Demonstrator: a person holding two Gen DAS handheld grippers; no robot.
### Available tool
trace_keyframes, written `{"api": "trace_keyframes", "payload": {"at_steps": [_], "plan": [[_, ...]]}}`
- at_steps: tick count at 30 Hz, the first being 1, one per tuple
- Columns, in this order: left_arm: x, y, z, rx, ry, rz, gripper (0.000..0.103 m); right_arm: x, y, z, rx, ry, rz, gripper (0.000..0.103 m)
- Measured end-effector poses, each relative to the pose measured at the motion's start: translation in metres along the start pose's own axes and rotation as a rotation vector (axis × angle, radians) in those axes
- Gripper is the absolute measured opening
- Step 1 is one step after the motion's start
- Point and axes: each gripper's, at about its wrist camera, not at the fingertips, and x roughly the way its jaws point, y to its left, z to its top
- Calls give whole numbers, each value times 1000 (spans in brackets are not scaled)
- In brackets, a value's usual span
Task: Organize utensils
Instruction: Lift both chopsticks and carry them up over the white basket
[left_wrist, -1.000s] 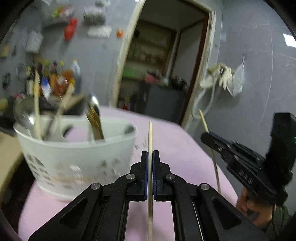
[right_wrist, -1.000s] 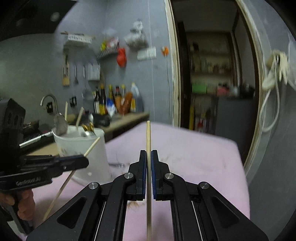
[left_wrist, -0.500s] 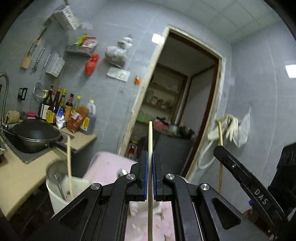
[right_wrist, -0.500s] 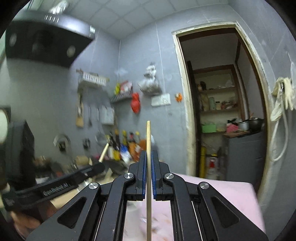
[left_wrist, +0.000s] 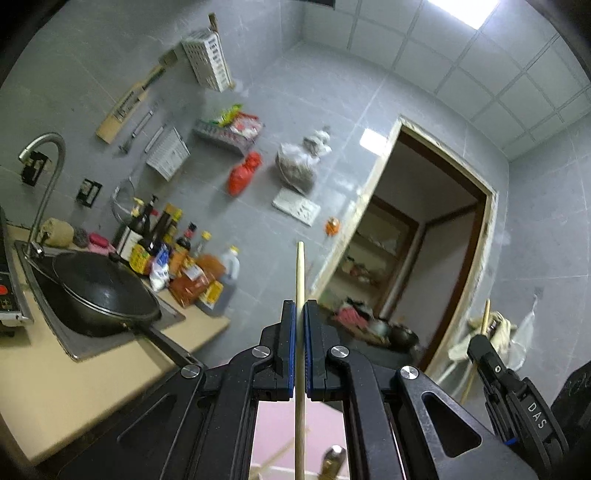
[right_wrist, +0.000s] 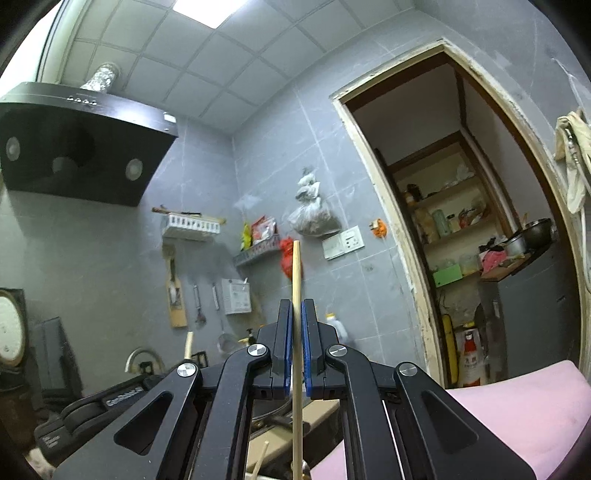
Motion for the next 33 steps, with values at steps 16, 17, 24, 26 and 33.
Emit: {"api": "trace_keyframes", "payload": {"at_steps": [16,17,24,26,33], "plan": [[-6,15,-22,25,-126,147,2,11,-9,-33,-34,-13,-125,3],[-5,15,-23,25,-125,152,2,12,-8,-34,-41,-12,-131,3],[-2,20,-28,6,-114,156,2,14,2,-44,-109,-6,-146,3],[-2,22,-30,-1,-102,149,2,14,5,-47,-120,1,-143,3],[-5,27,-36,-12,-83,126,2,16,6,-55,-138,40,-148,3]]}}
